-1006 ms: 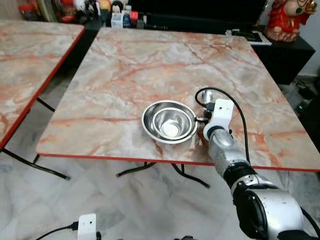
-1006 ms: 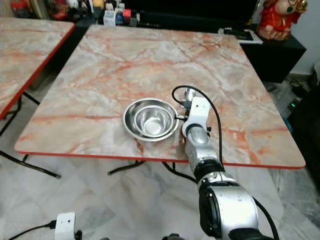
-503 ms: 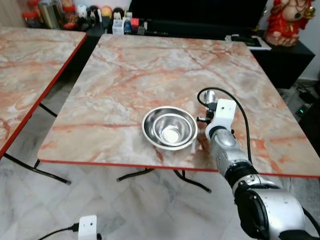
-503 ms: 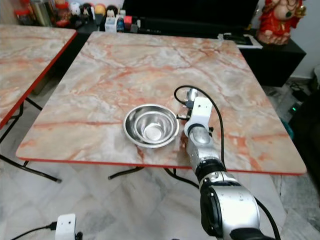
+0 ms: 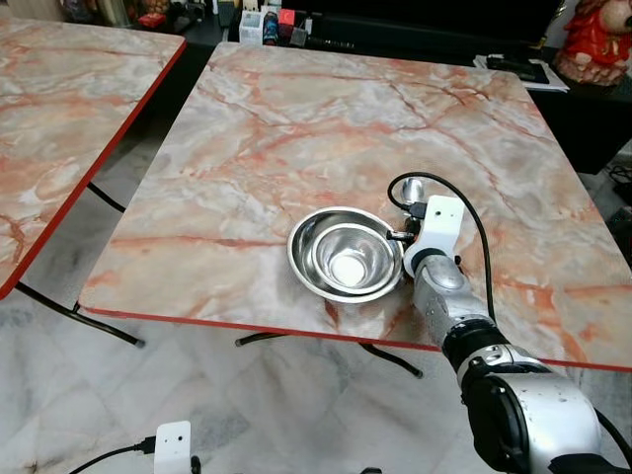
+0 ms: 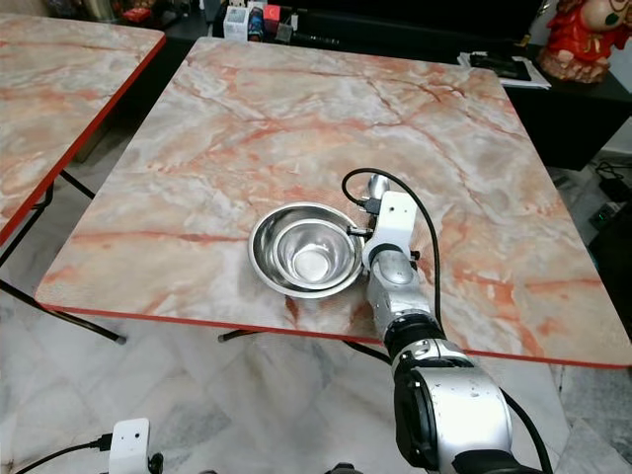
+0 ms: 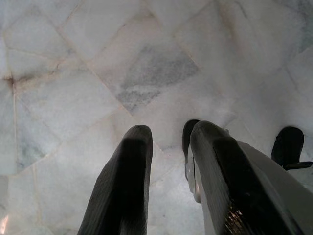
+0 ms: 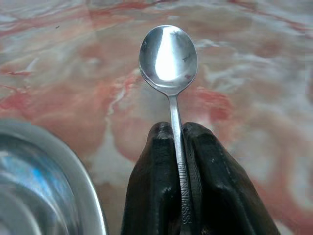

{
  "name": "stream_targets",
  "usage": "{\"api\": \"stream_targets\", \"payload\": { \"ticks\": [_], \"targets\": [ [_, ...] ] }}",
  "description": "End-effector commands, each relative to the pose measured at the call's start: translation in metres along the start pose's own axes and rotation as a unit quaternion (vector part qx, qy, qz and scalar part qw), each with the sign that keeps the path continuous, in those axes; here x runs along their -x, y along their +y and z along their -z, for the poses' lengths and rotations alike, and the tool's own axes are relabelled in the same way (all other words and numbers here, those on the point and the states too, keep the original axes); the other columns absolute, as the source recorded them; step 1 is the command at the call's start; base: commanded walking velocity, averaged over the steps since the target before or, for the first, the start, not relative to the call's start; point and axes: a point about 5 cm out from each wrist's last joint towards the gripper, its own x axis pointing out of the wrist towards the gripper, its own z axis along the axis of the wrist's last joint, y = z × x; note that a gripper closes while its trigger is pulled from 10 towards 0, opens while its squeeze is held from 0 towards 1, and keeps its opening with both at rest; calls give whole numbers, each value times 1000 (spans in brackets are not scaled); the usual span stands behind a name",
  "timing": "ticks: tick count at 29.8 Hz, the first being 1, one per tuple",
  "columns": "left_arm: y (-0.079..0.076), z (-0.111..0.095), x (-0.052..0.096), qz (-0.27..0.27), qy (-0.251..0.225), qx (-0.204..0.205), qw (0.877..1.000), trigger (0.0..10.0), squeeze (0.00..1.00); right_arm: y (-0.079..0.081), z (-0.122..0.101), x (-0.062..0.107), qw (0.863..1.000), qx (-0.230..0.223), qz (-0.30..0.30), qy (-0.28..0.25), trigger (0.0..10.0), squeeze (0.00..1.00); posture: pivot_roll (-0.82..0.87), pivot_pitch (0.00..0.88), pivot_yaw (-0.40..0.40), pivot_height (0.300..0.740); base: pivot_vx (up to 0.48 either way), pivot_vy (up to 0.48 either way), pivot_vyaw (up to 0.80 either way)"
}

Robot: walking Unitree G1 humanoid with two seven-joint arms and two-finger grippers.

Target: Setting the table

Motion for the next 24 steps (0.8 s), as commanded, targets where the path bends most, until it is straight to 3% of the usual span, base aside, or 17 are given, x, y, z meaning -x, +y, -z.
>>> {"api": "stream_targets", "payload": {
  "ticks": [1, 24],
  "targets": [
    [-1, 12, 3, 3, 22, 5, 1000, 10000, 0, -5, 4, 0, 1000, 0, 10, 8, 10000, 0, 92, 118, -72, 715, 0, 0, 0],
    [-2, 18, 5, 4, 29, 3, 1000, 10000, 0, -20, 8, 0, 999, 9, 32, 21, 10000, 0, 108, 130, -76, 715, 0, 0, 0]
  ]
}}
